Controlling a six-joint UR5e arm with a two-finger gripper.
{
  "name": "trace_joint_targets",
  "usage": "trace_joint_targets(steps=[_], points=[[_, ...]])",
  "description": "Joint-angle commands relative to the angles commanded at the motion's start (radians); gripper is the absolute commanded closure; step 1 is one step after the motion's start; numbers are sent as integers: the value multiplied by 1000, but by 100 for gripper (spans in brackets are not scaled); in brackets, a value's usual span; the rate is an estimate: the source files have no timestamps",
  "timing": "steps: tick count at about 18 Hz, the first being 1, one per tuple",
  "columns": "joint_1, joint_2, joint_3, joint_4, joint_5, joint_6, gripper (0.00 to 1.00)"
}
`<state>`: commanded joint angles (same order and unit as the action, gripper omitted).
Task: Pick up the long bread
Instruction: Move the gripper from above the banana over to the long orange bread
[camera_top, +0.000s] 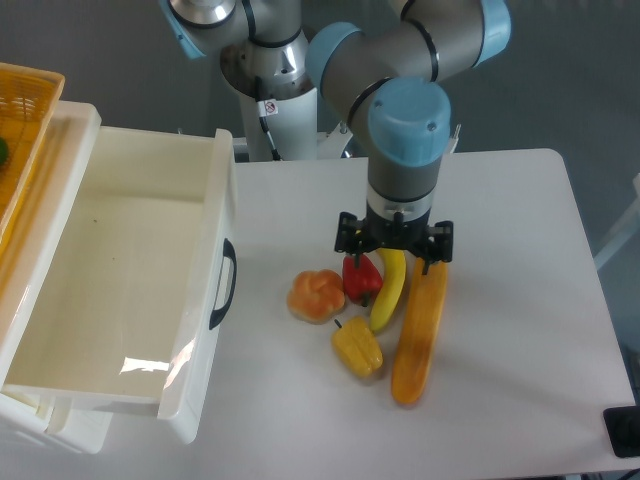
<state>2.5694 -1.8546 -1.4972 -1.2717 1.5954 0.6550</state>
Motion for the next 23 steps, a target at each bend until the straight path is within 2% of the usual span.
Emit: trace_joint_targets(steps=[10, 14, 21, 23], points=[[2, -6, -8, 9, -2, 9, 0], [3, -8, -52, 86, 0, 8, 0], [38, -44, -61, 103, 2, 18, 0], [55, -75, -63, 184, 2, 17, 0]])
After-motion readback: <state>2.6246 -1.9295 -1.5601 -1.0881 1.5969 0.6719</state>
